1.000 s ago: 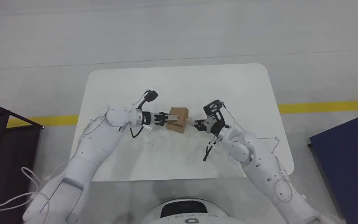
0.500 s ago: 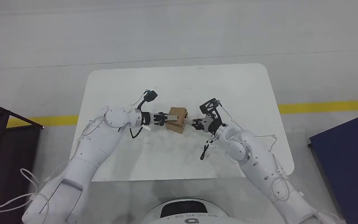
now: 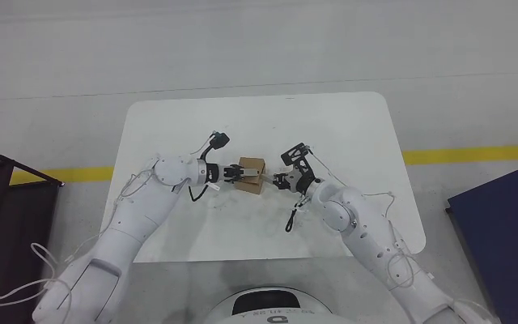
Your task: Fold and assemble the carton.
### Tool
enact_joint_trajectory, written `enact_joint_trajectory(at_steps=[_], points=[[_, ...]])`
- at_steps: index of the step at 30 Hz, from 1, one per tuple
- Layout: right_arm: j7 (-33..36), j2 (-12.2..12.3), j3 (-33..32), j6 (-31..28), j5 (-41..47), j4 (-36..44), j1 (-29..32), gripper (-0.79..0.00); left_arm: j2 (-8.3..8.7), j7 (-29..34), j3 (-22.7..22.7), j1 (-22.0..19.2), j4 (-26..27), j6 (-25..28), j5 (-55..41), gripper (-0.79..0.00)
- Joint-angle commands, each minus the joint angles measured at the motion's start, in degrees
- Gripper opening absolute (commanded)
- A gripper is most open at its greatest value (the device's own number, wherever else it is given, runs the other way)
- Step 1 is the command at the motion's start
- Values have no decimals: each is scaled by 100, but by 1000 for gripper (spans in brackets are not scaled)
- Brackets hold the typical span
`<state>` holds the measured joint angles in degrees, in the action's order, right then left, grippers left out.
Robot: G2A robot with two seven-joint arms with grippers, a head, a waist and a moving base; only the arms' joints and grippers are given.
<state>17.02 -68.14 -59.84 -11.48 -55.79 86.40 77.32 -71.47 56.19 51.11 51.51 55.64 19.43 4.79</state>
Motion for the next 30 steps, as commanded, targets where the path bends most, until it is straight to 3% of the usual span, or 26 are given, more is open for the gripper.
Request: enact_joint_trajectory(at_steps=[1,20,30], points=[[9,-5,-2,15,3,-10,-6,0,-1,-4,-2,-7,-21,-2,-5,0],[215,-97,194,53,-10,-171,-207,0,-38,13,-82,-107,-221,99,-62,0],[148,-75,-42,112,42,-123,-117,0,-82,22,-166,-197,-418,124,-86,0]])
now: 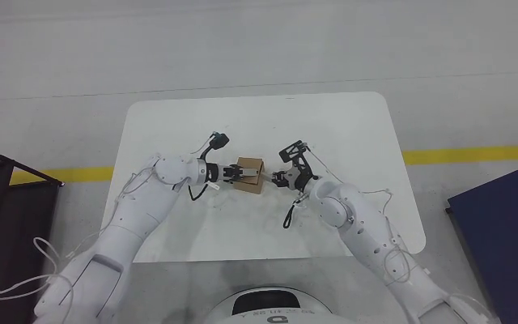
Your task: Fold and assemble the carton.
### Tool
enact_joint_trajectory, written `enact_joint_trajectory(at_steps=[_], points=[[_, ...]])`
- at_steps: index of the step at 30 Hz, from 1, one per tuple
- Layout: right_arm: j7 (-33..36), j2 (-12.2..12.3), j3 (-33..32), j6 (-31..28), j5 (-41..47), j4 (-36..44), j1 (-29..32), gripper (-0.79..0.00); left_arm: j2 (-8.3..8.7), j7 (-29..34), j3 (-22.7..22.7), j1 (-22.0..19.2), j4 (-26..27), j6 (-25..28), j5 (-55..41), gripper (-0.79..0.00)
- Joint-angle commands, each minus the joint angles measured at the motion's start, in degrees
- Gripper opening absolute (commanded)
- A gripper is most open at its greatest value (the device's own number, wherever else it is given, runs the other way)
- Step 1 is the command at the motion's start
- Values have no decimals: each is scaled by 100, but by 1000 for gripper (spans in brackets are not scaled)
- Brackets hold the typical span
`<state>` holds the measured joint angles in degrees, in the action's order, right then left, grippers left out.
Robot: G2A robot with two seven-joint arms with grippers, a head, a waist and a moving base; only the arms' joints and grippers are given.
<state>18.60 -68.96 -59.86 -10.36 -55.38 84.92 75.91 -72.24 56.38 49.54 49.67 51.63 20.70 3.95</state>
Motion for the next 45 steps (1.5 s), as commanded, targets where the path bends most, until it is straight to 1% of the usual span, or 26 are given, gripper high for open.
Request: enact_joint_trajectory(at_steps=[1,9,20,28,35,40,45], points=[[-15,14,-78,3,8,47,52,0,-10,8,-17,-26,-33,-1,-4,0],[-35,38,-258,-58,114,173,167,0,-63,49,-129,-124,-175,-41,21,0],[-43,-11,-218,-107,356,159,40,0,-98,47,-179,-202,-334,0,33,0],[-27,-100,-18,-149,489,-269,-311,0,-101,36,-196,-183,-298,9,76,0],[126,-181,185,158,354,-641,-557,0,-100,25,-190,-157,-269,34,74,0],[-131,-160,40,8,409,-387,-435,0,-106,13,-189,-138,-224,62,33,0],[-344,-82,-292,-181,475,148,-98,0,-82,215,-5,-89,-116,251,-503,0]])
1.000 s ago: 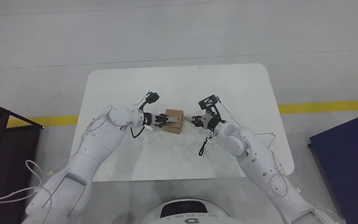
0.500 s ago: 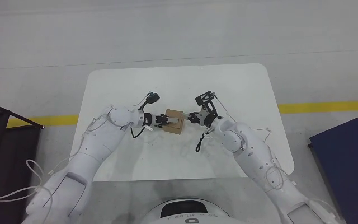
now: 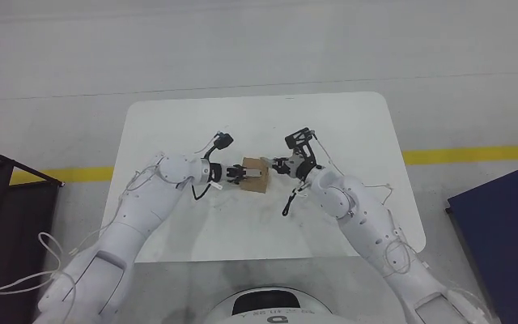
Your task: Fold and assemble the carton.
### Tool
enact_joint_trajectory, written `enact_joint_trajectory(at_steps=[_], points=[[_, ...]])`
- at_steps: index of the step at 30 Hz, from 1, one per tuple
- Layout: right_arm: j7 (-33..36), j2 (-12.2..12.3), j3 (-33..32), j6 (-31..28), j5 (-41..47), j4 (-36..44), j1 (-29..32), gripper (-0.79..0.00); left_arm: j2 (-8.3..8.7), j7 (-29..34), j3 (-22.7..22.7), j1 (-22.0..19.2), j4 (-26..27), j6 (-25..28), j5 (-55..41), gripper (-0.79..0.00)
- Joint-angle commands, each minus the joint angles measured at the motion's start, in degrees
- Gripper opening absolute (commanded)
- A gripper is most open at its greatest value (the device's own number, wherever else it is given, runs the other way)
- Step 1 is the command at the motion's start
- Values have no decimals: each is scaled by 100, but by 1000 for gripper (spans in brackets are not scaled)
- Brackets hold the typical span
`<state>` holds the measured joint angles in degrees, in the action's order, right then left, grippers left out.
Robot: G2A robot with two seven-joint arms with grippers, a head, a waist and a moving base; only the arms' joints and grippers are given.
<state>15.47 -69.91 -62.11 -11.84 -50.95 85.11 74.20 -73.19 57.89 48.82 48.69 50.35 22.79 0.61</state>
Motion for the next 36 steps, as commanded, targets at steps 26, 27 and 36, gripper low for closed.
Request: enact_joint_trajectory(at_steps=[26,27,36], points=[[1006,-76,548,-502,183,324,-287,-785,988,75,2885,1153,969,740,-954,0],[1037,-81,574,-459,122,300,-304,-785,988,75,2885,1153,969,740,-954,0],[1277,-107,729,-255,-163,193,-361,-785,988,75,2885,1153,969,740,-954,0]])
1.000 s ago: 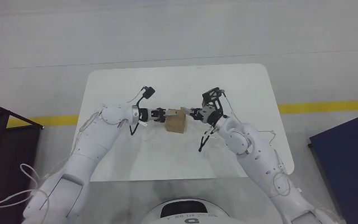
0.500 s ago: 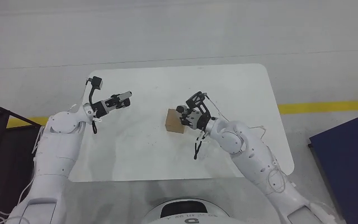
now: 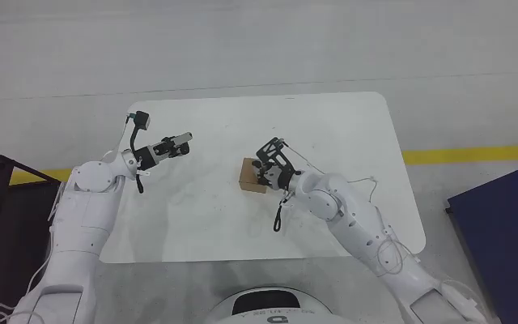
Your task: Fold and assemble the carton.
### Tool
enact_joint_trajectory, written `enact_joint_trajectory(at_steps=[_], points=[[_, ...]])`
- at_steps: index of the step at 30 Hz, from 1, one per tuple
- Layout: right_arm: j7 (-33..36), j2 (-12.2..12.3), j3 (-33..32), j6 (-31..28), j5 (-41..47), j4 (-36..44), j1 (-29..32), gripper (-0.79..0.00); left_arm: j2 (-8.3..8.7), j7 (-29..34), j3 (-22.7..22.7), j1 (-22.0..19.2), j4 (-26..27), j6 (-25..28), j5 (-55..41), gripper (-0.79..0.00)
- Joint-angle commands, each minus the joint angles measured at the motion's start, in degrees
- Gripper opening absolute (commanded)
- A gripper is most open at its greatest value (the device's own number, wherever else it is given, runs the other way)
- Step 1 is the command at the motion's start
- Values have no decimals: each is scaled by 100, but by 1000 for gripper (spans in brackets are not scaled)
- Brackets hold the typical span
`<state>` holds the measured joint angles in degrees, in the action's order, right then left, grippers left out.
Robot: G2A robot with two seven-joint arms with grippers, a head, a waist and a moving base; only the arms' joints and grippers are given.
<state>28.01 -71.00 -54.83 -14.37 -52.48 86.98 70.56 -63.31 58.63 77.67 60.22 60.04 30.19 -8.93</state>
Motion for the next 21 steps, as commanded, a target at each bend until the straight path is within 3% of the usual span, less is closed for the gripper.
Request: enact_joint_trajectory(at_steps=[1,10,21], points=[[37,3,-1,-3,-17,14,10,-785,0,0,0,0,0,0,0,0],[-194,42,-123,-77,-147,405,222,-785,0,0,0,0,0,0,0,0],[-43,-3,-2,53,-147,193,123,-785,0,0,0,0,0,0,0,0]])
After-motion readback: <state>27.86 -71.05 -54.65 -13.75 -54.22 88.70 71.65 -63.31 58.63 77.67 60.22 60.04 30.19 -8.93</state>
